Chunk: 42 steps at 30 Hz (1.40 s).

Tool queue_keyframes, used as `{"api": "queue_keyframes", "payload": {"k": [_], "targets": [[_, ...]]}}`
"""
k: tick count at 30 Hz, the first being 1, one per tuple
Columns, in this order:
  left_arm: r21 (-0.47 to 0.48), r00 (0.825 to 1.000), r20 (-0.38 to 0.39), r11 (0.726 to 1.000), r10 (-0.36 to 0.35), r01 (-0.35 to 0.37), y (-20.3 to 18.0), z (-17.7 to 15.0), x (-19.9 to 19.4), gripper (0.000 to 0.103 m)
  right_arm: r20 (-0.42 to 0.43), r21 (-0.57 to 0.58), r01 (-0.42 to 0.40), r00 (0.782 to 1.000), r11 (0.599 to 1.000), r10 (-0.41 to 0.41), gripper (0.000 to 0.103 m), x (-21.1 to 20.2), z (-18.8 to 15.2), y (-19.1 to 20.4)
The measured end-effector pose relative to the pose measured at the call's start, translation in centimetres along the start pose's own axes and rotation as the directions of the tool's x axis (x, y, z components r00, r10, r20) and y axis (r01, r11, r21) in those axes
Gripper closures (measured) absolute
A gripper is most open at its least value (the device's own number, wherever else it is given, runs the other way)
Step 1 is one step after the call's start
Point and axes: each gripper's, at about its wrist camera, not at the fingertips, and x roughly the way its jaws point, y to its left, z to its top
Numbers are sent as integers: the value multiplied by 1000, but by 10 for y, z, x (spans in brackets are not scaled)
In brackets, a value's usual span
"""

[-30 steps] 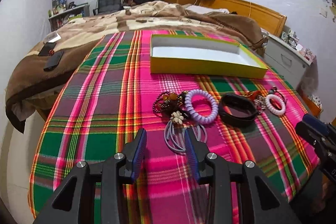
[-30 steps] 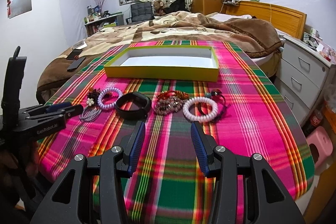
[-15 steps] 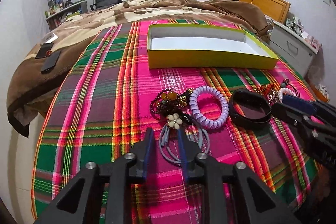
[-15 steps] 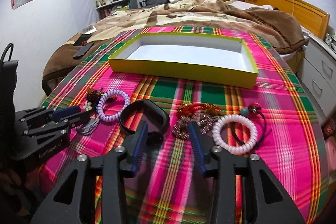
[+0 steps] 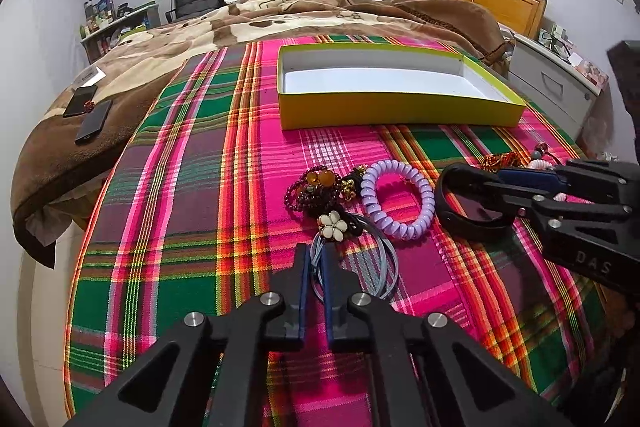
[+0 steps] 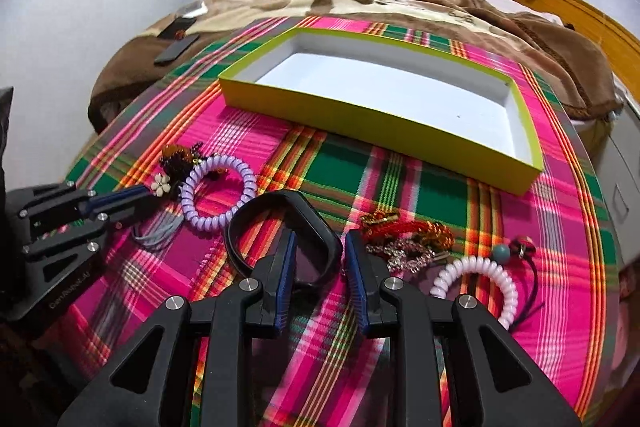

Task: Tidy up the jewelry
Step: 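Grasp the grey hair ties with the left tool while the right tool grasps the black band, then carry both items into the yellow box and open both tools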

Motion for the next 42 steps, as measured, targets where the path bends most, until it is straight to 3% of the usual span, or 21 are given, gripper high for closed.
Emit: {"api": "queue_keyframes", "payload": {"k": [9, 18, 27, 35, 42], "targets": [[6, 999, 8, 999, -52, 52, 0, -9, -9, 101, 24, 24, 12, 1000, 1000, -12, 89, -10, -8, -2], [1, 995, 24, 995, -102, 102, -4, -16, -19, 101, 46, 60, -7, 999, 998, 4, 90, -21, -19, 0], [1, 983, 92, 988, -157, 158, -4, -7, -42, 101, 107, 91, -24, 994, 996, 14, 90, -39, -13, -3], [22, 976, 124, 984, -179, 178, -6, 26, -39, 101, 140, 120, -6, 990, 993, -11, 90, -44, 8, -20], [58, 970, 157, 982, -186, 179, -4, 89, -16, 101, 156, 143, 31, 986, 989, -53, 90, -36, 43, -49]]}}
